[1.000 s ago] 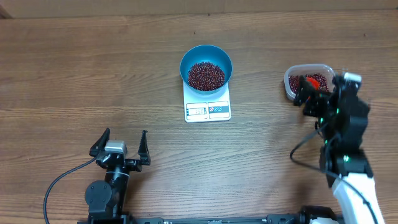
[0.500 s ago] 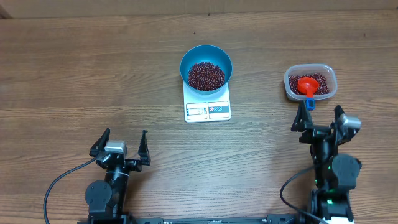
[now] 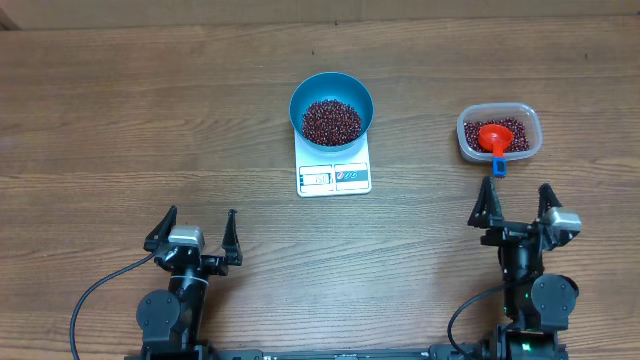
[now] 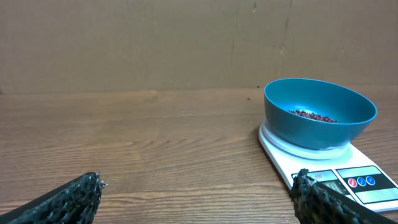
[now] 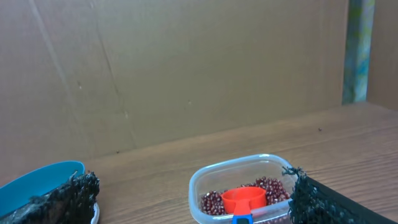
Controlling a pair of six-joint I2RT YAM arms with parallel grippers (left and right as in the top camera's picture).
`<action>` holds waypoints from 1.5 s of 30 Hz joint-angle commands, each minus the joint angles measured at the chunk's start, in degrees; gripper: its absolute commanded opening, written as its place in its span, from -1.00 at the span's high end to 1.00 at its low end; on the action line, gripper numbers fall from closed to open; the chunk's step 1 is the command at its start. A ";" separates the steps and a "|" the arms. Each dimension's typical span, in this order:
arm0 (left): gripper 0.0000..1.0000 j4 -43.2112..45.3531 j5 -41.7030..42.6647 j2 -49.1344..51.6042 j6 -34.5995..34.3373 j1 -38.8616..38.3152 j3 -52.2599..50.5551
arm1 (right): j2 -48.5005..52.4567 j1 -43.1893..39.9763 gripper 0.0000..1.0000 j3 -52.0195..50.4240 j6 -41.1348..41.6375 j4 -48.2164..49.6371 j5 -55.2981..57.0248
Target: Scoop item into bowl and weigh 150g on scale
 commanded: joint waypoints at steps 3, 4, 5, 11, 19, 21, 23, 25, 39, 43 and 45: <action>-0.99 -0.17 -0.37 -0.55 1.07 0.57 -0.20 | -4.24 -0.39 -1.00 -0.61 -0.07 -3.54 -0.07; -0.99 -0.17 -0.37 -0.55 1.07 0.57 -0.20 | -5.22 -0.37 -1.00 -0.61 -0.07 -4.61 -0.07; -0.99 -0.17 -0.37 -0.55 1.07 0.57 -0.20 | -5.86 -0.37 -1.00 -0.61 -0.07 -5.33 -0.09; -0.99 -0.17 -0.37 -0.55 1.07 0.57 -0.20 | -12.87 0.04 -1.00 -0.61 -0.07 -12.37 -0.09; -0.99 -0.17 -0.37 -0.55 1.07 0.57 -0.20 | -16.11 0.07 -1.00 -0.63 -0.02 -21.33 -0.33; -0.99 -0.17 -0.37 -0.55 1.07 0.57 -0.22 | -16.11 0.07 -1.00 -0.61 -0.02 -21.51 -0.79; -0.99 -0.17 -0.37 -0.55 1.09 0.57 -0.20 | -16.11 0.07 -1.00 -0.61 -0.02 -21.53 -1.27; -0.99 -0.17 -0.37 -0.55 1.07 0.57 -0.22 | -16.11 0.07 -1.00 -0.61 -0.02 -21.55 -1.38; -0.99 -0.17 -0.37 -0.55 1.07 0.57 -0.20 | -16.11 0.07 -1.00 -0.61 -13.18 -21.57 -4.15; -0.99 -0.17 -0.37 -0.55 1.07 0.57 -0.20 | -16.11 0.07 -1.00 -0.61 -13.31 -21.59 -4.20; -0.99 -0.17 -0.37 -0.55 1.09 0.57 -0.20 | -16.11 0.07 -1.00 -0.61 -13.29 -21.62 -4.20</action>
